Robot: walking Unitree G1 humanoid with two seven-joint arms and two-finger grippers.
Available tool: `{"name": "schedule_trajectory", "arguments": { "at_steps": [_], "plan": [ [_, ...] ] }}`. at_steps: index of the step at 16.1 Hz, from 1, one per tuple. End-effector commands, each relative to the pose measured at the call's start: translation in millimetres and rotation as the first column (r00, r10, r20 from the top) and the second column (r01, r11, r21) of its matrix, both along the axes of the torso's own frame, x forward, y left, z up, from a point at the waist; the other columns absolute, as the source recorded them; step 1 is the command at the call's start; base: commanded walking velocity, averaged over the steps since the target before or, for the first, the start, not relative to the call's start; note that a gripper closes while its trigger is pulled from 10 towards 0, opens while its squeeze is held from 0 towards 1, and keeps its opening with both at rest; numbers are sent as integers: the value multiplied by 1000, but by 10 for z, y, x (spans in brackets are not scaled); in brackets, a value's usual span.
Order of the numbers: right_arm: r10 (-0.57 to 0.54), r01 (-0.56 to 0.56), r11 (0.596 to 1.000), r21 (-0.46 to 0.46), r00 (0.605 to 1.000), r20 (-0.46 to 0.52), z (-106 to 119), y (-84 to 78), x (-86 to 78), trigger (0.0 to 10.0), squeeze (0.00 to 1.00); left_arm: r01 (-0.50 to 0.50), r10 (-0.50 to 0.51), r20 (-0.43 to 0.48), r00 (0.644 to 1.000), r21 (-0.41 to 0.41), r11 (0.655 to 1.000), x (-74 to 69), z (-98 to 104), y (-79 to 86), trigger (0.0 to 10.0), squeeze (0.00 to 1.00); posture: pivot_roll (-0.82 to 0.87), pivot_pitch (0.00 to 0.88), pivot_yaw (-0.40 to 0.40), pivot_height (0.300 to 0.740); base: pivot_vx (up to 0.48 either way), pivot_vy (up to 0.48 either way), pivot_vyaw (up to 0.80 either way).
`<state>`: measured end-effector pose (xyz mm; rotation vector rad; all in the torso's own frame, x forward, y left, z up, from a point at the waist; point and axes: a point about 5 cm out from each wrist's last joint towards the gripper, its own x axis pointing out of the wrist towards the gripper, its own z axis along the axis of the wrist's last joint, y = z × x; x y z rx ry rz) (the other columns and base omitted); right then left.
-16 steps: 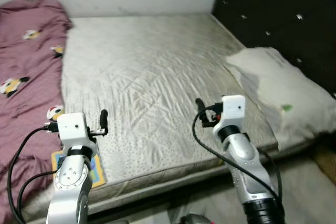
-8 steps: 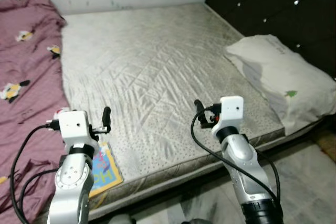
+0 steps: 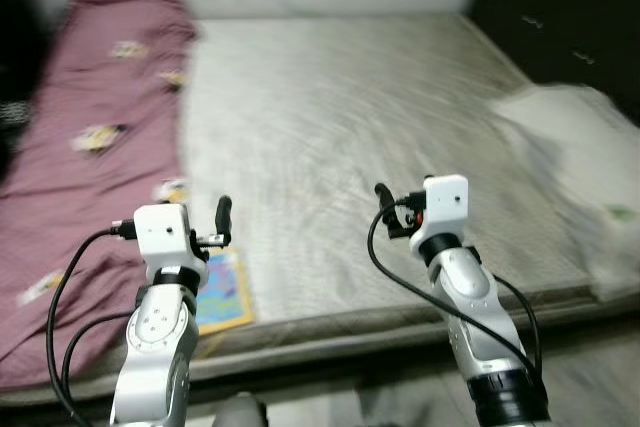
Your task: Clean up the room
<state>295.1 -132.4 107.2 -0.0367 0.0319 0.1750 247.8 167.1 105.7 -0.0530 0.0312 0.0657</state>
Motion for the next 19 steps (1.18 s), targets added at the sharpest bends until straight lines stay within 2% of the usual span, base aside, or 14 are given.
{"name": "schedule_trajectory", "arguments": {
  "at_steps": [1, 11, 19],
  "plan": [
    [13, -13, 1000, 0, 1000, 6, 6, 28, 15, 10000, 0, -9, 9, -4, 1000, 6, 1000, 0, -13, 28, 10000, 0, 57, 0, -37, 740, 0, 442, 0],
    [5, -5, 1000, -2, 1000, 4, 10, 31, 52, 10000, 0, -8, 8, 0, 1000, -5, 1000, 30, 3, 21, 10000, 0, 50, 16, -40, 740, 0, 442, 0],
    [-25, 24, 1000, -9, 1000, -12, -21, -70, -33, 10000, 0, -33, 33, 2, 999, 6, 999, 5, 15, 89, 10000, 0, 36, 28, -38, 740, 0, 0, 0]
  ]
}}
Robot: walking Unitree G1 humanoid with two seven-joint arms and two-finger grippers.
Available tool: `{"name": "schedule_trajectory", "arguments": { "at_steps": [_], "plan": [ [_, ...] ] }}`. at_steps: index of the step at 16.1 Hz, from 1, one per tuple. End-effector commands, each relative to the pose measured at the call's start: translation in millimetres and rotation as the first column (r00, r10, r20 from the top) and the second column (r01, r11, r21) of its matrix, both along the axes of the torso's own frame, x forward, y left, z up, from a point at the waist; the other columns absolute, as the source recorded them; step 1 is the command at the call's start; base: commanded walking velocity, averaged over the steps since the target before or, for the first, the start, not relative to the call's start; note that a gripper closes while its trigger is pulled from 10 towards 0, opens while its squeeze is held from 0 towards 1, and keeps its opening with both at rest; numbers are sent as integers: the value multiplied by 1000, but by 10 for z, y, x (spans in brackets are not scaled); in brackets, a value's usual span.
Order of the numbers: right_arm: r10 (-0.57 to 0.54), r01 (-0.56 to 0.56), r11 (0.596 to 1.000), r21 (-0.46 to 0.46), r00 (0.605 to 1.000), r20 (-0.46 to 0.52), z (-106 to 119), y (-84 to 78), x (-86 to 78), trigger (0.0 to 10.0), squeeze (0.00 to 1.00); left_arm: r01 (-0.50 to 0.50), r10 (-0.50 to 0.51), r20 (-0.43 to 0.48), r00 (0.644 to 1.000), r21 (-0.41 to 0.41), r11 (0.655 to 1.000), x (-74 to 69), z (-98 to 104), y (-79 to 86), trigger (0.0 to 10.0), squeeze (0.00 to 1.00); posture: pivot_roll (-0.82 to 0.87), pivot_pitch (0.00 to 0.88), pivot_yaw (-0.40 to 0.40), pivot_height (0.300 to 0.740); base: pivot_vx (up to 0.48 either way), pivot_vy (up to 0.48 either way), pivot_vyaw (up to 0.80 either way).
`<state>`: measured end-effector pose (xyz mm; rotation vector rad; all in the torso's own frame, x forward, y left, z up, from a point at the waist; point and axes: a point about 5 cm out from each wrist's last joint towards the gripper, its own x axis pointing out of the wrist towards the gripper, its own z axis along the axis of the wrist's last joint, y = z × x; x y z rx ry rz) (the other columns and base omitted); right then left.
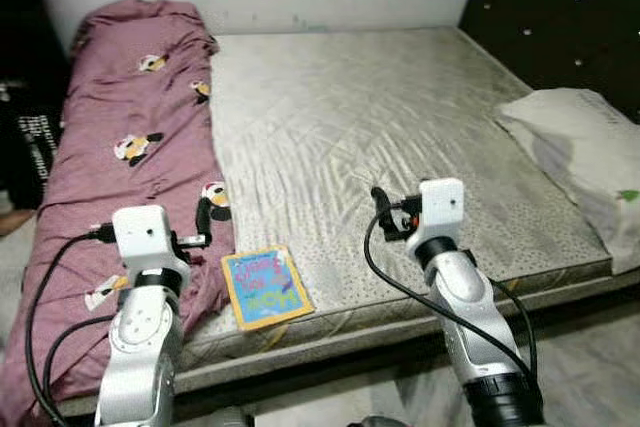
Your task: Clean up the room
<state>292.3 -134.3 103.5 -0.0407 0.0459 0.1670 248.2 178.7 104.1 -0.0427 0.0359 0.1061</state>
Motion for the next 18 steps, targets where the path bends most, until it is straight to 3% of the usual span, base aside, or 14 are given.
{"name": "schedule_trajectory", "arguments": {
  "at_steps": [1, 9, 15, 18],
  "plan": [
    [-16, 16, 1000, -4, 1000, 1, 16, -50, -4, 10000, 0, 8, -8, 6, 1000, -8, 1000, 4, 28, -28, 10000, 0, 35, 29, -38, 740, 0, 461, 0],
    [-16, 16, 1000, -10, 1000, -5, 22, -52, -1, 10000, 0, 18, -18, 25, 1000, -16, 1000, 13, 47, -44, 10000, 0, 38, 28, -43, 740, 0, 425, 0],
    [-45, 45, 999, 22, 999, -9, 36, -83, 0, 10000, 0, 28, -28, 45, 999, -8, 1000, 22, 70, -38, 10000, 0, 36, 25, -43, 740, 0, 0, 0],
    [-49, 49, 998, 25, 999, -12, 35, -85, 3, 10000, 0, 57, -56, 51, 997, -30, 998, 16, 92, -59, 10000, 0, 37, 26, -42, 740, 0, 0, -800]
  ]
}}
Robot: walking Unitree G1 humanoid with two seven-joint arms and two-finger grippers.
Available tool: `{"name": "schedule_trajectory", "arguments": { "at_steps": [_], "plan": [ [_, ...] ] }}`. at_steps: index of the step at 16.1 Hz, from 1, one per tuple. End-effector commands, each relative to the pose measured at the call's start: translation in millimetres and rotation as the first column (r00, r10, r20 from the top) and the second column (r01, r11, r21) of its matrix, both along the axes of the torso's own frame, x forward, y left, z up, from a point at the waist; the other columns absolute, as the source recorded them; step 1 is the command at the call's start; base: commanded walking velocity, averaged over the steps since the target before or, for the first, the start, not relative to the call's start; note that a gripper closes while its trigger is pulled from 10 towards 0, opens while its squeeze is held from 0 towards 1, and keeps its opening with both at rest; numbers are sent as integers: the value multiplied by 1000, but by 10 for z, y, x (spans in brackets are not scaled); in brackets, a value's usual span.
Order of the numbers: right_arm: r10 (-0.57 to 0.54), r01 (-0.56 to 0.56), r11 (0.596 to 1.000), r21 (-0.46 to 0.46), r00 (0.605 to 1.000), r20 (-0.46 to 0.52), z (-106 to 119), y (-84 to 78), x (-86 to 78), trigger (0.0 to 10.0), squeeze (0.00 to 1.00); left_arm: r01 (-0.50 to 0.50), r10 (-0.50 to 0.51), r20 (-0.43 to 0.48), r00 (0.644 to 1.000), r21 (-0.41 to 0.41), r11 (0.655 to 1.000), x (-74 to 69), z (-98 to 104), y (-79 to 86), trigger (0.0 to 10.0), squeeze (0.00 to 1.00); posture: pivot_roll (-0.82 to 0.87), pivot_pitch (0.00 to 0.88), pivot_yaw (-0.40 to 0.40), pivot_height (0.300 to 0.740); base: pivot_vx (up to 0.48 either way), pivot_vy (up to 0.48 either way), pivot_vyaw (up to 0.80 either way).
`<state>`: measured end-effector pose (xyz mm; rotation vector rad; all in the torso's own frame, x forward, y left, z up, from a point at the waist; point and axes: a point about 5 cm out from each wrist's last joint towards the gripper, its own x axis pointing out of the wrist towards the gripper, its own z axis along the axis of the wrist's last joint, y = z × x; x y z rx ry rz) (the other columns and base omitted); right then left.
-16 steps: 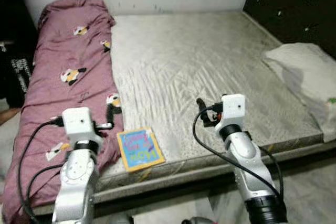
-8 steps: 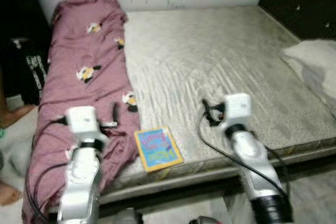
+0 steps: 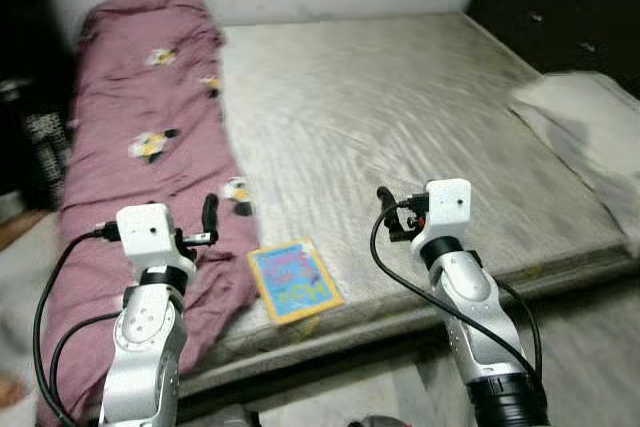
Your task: Clean up the room
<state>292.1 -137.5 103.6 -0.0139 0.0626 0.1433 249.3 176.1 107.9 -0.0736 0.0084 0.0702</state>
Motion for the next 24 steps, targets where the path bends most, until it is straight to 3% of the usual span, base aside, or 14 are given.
{"name": "schedule_trajectory", "arguments": {
  "at_steps": [1, 5, 13, 19, 24],
  "plan": [
    [-26, 26, 1000, 0, 1000, 8, 37, -54, 4, 10000, 0, 18, -18, 22, 1000, 8, 1000, 3, 56, -31, 10000, 0, 37, 30, -42, 740, 0, 0, -800],
    [-47, 46, 999, 27, 999, 25, 69, -85, -27, 10000, 0, -44, 44, 5, 999, 33, 998, -36, 28, 35, 10000, 0, 34, 40, -41, 740, 0, 0, 0],
    [-46, 46, 998, 31, 999, 13, 57, -85, -58, 10000, 0, -50, 51, -31, 998, 18, 999, -52, -7, 41, 10000, 0, 33, 55, -43, 740, 0, 0, 0],
    [-55, 56, 997, 45, 998, -5, 31, -95, -58, 10000, 0, -37, 38, -33, 999, 20, 999, -48, -1, 28, 10000, 0, 31, 60, -41, 740, 0, 447, 0],
    [-55, 55, 998, 36, 998, -1, 43, -94, -56, 10000, 0, -42, 43, -21, 999, 29, 999, -51, 18, 24, 10000, 0, 32, 59, -43, 740, 0, 0, 0]
  ]
}}
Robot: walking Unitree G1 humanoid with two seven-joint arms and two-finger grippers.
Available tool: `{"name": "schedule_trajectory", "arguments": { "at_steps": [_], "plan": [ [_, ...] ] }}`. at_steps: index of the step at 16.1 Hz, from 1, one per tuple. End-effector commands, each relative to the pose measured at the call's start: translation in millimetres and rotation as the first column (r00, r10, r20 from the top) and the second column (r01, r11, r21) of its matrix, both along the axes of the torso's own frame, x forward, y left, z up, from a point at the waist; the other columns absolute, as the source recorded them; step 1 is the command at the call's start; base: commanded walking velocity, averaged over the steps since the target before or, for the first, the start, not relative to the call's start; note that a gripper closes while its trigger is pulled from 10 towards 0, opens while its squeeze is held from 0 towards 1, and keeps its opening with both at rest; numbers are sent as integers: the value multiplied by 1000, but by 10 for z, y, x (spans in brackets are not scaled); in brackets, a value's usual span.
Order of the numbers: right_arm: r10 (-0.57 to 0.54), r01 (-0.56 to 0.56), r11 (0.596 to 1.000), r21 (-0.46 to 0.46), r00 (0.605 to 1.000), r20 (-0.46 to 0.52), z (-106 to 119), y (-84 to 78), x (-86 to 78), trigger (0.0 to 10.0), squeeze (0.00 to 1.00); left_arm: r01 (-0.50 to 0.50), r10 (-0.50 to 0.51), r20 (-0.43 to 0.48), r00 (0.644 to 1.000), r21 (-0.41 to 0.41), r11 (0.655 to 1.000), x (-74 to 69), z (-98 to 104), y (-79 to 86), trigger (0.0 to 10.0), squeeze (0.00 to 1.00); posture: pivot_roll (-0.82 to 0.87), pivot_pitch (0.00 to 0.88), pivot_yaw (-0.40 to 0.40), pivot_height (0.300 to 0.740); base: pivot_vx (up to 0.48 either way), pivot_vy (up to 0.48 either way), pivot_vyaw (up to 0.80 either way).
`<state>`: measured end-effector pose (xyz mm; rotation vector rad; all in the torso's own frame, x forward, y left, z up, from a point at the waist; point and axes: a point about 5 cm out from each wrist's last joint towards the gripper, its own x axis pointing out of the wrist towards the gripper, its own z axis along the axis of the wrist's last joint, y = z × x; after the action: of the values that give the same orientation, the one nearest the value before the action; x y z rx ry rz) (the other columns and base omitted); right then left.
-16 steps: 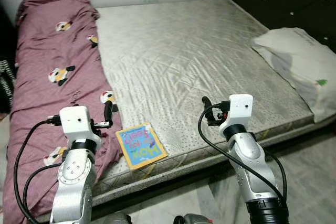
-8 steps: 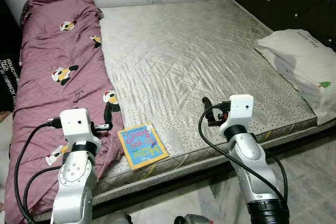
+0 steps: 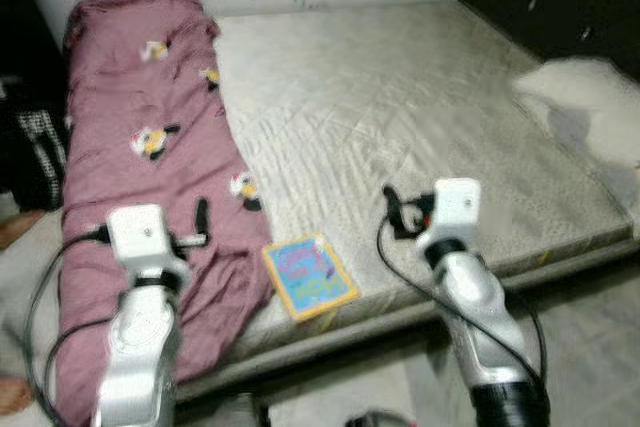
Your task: Clean up the room
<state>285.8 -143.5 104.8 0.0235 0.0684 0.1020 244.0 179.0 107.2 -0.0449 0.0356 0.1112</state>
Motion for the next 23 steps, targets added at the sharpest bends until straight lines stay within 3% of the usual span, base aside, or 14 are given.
{"name": "schedule_trajectory", "arguments": {
  "at_steps": [1, 13, 23],
  "plan": [
    [-15, 15, 1000, -2, 1000, 8, 30, -36, 6, 10000, 0, -4, 4, 9, 1000, -1, 1000, 0, 24, -5, 10000, 0, 32, 60, -43, 740, 0, 0, 0],
    [-20, 20, 1000, -21, 1000, 20, 30, -34, 8, 10000, 0, 2, -2, -3, 1000, 1, 1000, -9, 3, -4, 10000, 0, 35, 52, -42, 740, 0, 0, 0],
    [-2, 2, 1000, -17, 1000, 18, 41, -21, 24, 10000, 0, -25, 25, 13, 1000, 20, 999, 21, 41, 12, 10000, 0, 28, 76, -48, 655, 0, 0, 0]
  ]
}}
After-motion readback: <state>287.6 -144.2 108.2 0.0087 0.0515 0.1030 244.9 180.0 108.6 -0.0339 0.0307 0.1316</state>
